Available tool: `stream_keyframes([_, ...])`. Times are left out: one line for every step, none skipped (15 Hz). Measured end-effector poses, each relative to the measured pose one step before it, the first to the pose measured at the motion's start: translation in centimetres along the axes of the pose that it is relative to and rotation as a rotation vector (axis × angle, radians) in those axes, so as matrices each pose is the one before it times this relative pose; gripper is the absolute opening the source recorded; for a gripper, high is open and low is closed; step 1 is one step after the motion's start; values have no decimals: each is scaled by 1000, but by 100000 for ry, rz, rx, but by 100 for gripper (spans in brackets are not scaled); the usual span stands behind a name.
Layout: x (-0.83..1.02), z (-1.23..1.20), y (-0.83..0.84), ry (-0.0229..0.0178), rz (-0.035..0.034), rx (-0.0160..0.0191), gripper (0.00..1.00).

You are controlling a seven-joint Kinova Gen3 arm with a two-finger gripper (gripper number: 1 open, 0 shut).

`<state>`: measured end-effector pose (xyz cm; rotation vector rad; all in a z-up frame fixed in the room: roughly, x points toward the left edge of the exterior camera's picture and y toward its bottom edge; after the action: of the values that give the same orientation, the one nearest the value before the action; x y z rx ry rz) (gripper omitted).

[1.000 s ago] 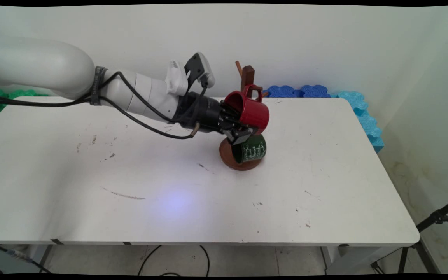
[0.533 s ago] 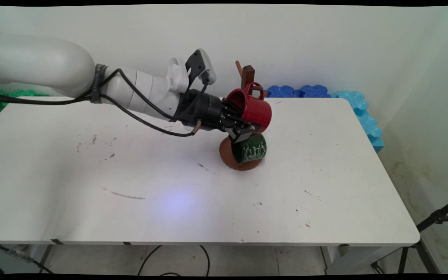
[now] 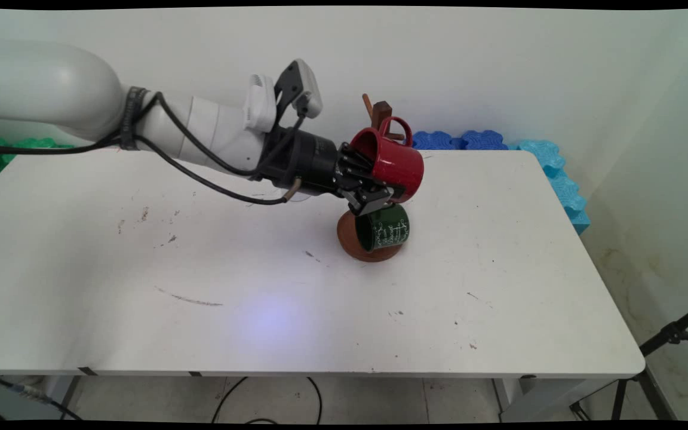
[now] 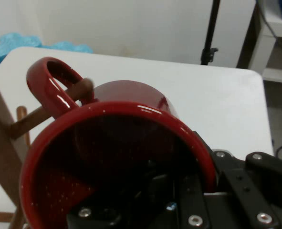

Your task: Place the picked object on the table

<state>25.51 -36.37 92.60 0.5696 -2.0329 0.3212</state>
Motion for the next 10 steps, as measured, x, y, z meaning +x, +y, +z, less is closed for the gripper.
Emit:
stream_keyframes([176, -320, 194, 398, 82, -702, 0])
stream_keyframes([190, -376, 234, 404, 99, -790, 0])
stream_keyframes([177, -393, 230, 353, 14, -823, 0])
stream_keyframes([133, -289, 166, 252, 43, -597, 0])
stream_keyframes([183, -556, 297, 316, 16, -1065, 0])
stream_keyframes([117, -543, 280, 155, 32, -1001, 0])
stream_keyframes([94, -547, 270, 79, -11, -945, 0])
stream_keyframes([50, -394, 148, -73, -20, -706, 0])
stream_keyframes([57, -671, 177, -366, 59, -1021, 0])
stream_keyframes([-6, -626, 49, -611, -88, -713, 0])
